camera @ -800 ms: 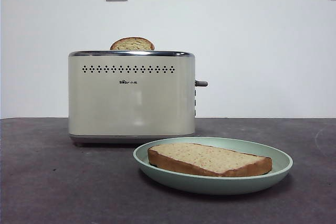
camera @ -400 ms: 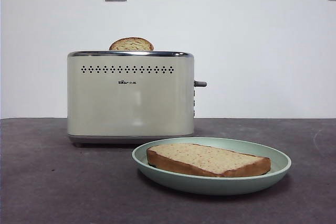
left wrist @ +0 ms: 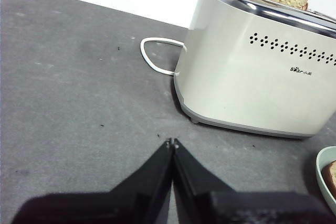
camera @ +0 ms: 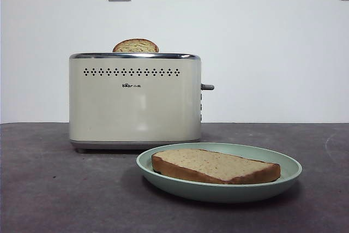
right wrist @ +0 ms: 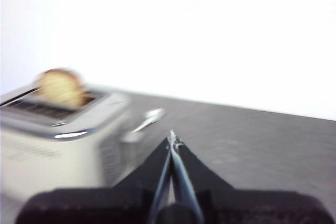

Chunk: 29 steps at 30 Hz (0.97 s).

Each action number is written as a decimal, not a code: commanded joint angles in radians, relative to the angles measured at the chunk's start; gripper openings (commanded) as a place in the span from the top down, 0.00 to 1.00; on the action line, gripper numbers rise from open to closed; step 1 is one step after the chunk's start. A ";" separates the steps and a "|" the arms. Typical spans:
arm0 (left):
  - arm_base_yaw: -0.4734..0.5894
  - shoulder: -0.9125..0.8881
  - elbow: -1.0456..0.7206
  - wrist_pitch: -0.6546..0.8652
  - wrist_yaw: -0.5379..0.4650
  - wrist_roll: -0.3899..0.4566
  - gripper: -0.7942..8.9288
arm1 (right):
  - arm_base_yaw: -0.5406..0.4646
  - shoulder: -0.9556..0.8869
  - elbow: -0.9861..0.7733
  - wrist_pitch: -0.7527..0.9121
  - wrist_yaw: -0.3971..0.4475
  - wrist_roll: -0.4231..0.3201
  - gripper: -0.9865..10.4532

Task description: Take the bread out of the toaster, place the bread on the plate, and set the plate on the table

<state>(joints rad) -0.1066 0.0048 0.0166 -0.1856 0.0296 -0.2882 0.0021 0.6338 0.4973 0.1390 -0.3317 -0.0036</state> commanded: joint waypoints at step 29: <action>0.003 -0.002 -0.013 0.005 -0.002 0.011 0.92 | -0.068 -0.626 -0.491 -0.310 0.183 0.123 0.91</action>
<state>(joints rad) -0.1066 0.0048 0.0166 -0.1856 0.0292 -0.2882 -0.0658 0.0055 0.0177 -0.1635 -0.1528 0.1261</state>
